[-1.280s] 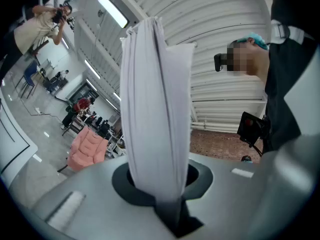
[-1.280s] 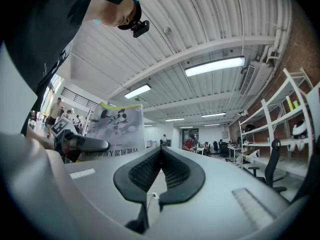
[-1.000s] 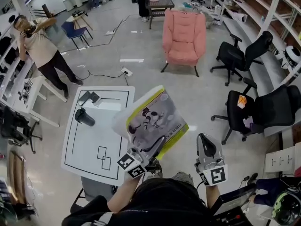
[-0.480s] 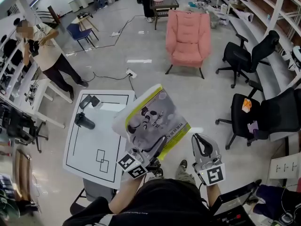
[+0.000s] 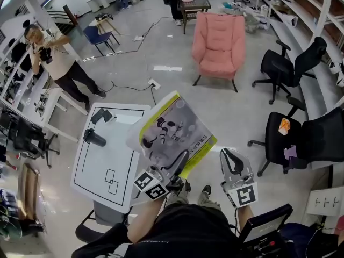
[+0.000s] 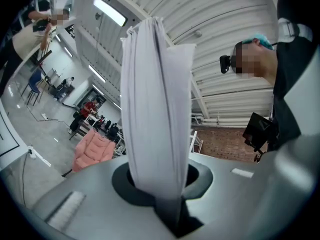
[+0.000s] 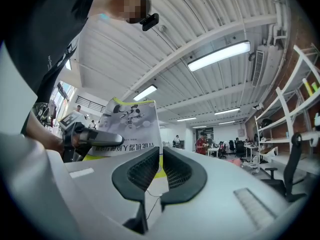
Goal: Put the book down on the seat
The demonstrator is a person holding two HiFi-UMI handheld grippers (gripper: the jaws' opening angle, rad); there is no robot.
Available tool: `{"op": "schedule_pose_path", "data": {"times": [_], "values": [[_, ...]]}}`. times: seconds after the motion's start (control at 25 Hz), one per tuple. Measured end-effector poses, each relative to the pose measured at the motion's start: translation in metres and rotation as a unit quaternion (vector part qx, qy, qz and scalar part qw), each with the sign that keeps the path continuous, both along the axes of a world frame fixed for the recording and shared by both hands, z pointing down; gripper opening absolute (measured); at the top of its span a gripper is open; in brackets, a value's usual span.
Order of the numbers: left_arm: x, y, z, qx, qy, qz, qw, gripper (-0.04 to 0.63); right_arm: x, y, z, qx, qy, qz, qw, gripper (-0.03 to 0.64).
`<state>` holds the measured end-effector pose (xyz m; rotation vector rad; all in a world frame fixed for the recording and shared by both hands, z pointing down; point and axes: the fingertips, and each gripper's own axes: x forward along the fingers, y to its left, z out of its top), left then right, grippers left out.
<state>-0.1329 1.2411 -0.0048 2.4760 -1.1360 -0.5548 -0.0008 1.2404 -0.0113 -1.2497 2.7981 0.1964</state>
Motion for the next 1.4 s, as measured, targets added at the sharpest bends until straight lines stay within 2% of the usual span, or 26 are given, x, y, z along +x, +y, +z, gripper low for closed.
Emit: {"op": "schedule_pose_path", "data": {"times": [0.32, 0.56, 0.84, 1.12, 1.28, 1.4], "values": [[-0.020, -0.032, 0.001, 0.005, 0.000, 0.009, 0.9999, 0.068, -0.022, -0.024, 0.003, -0.008, 0.014, 0.006, 1.000, 0.037], [-0.048, -0.065, 0.004, 0.003, 0.007, 0.037, 0.9993, 0.067, -0.053, -0.051, -0.003, -0.003, 0.024, 0.033, 0.999, 0.037], [-0.079, -0.100, 0.000, 0.012, -0.018, 0.062, 0.9978, 0.067, -0.089, -0.082, -0.004, 0.004, 0.030, 0.063, 0.998, 0.038], [-0.049, -0.140, 0.003, 0.012, -0.035, 0.057, 0.9977, 0.067, -0.073, -0.116, 0.012, 0.011, 0.083, 0.051, 0.995, 0.038], [-0.023, -0.168, 0.000, 0.002, -0.030, 0.052, 0.9982, 0.067, -0.051, -0.152, 0.009, 0.013, 0.056, 0.034, 0.998, 0.038], [-0.005, -0.189, -0.001, -0.001, -0.027, 0.042, 0.9988, 0.067, -0.030, -0.179, 0.005, 0.028, 0.053, 0.019, 0.998, 0.038]]}}
